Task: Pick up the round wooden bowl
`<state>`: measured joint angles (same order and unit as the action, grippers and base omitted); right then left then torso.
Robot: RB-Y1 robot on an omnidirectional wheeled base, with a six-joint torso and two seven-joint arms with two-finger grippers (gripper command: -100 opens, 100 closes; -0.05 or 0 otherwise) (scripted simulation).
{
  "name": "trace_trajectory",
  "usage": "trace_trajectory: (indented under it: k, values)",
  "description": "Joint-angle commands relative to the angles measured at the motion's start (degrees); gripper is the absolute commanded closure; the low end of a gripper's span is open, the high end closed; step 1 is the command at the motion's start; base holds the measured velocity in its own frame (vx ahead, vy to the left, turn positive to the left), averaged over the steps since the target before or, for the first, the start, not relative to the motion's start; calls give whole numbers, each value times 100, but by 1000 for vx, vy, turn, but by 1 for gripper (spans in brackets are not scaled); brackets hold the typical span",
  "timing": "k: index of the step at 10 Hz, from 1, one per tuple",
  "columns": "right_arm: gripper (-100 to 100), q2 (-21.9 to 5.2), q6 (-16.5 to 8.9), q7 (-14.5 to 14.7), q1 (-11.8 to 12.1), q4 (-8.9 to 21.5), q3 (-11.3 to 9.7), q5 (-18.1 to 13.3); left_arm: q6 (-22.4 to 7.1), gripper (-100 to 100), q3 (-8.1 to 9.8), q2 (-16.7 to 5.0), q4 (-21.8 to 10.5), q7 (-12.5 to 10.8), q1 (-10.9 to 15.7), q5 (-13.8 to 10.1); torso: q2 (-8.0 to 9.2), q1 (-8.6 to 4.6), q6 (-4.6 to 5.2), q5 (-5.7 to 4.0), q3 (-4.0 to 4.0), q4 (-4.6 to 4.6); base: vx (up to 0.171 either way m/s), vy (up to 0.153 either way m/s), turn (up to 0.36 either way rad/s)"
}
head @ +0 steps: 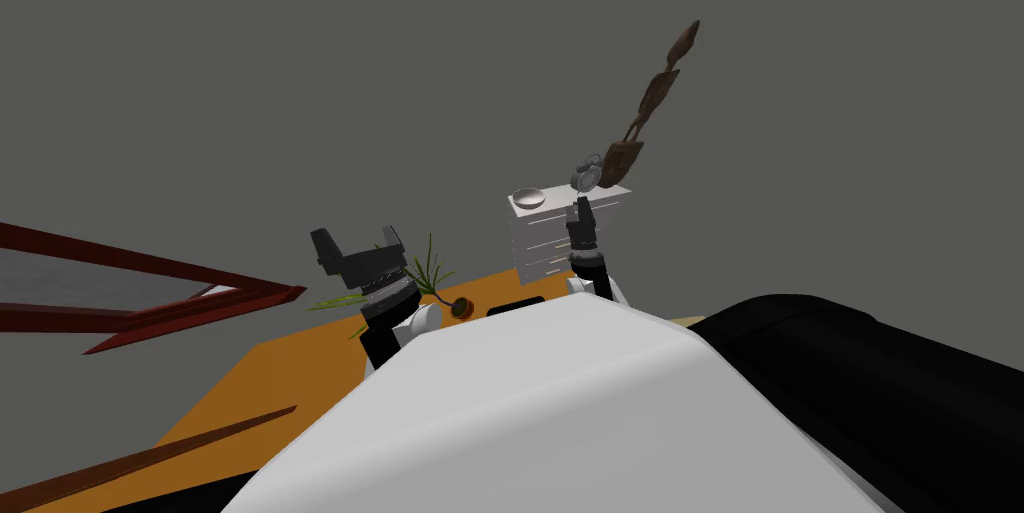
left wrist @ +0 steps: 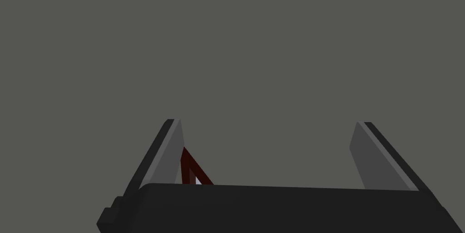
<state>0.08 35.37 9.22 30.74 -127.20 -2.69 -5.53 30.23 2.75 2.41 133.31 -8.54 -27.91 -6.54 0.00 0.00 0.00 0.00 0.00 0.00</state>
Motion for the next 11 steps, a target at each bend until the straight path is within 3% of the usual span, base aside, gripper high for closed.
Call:
trace_trajectory:
  k: [1, 10, 11]
  values:
    - [-100, -197, 37, -30, -9, 64, -42, -59, 0, 0, 0, 0, 0, 0, 0, 0, 0, 0, 0, 0, 0, 0, -29, 38, -18]
    - [-100, -1559, 384, -295, -186, 789, -460, -644, 0, 0, -1, 1, 0, 0, 1, 0, 29, 44, 0, 10, 17, 7, -73, 94, -25]
    - [-100, -1773, 466, -350, -243, 975, -564, -783, 0, 0, -1, 1, 0, 0, 1, 0, 24, 33, 0, 9, 14, 6, -79, 73, -15]
